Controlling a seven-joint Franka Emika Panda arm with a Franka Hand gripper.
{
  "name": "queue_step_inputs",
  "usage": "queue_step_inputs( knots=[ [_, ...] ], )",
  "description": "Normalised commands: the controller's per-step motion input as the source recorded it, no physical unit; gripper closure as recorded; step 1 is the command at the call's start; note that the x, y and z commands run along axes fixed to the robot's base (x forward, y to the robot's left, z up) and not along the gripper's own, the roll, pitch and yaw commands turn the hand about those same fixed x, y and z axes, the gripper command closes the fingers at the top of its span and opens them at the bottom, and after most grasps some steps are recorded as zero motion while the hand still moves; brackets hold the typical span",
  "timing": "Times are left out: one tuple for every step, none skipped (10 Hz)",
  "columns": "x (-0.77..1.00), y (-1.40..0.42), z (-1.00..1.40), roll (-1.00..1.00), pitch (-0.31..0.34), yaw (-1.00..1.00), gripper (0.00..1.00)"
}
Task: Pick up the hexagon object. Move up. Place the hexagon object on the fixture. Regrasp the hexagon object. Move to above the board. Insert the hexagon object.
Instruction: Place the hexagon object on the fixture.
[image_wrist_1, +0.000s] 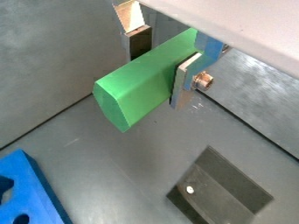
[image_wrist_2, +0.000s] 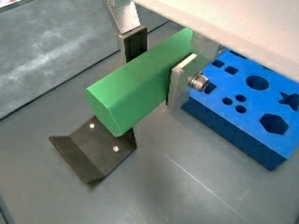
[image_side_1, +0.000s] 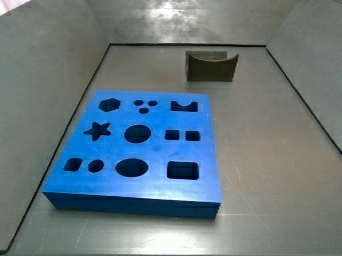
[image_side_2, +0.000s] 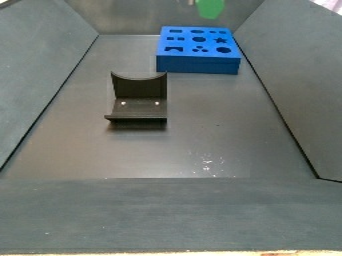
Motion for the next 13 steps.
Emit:
queue_step_inputs(
  knots=[
    [1.0,-0.1,0.09,0.07,0.155,0.0,1.0],
    [1.0,-0.08,0.08,0.07,0.156,0.01,1.0],
    [1.0,-0.08,0.07,0.07,0.153,0.02,1.0],
    [1.0,-0.07,0.07,0.07,0.157,0.03,1.0],
    [1.0,-0.06,0.06,0.08,0.155,0.03,1.0],
    [1.0,0.78,-0.45,-1.0,0.139,0.11,1.0],
    [1.0,0.8,-0.47,-1.0,0.14,0.11,1.0],
    [1.0,0.7,-0.34,-1.0,0.118,0.06,1.0],
    [1.0,0.64,-0.28,-1.0,0.118,0.05,1.0],
    [1.0,0.48,-0.18,-1.0,0.149,0.03,1.0],
    [1.0,0.4,-0.14,-1.0,0.165,0.01,1.0],
    [0.95,0.2,-0.08,-1.0,0.187,-0.02,1.0],
    [0.91,0.16,-0.07,-1.0,0.192,-0.04,1.0]
  ],
)
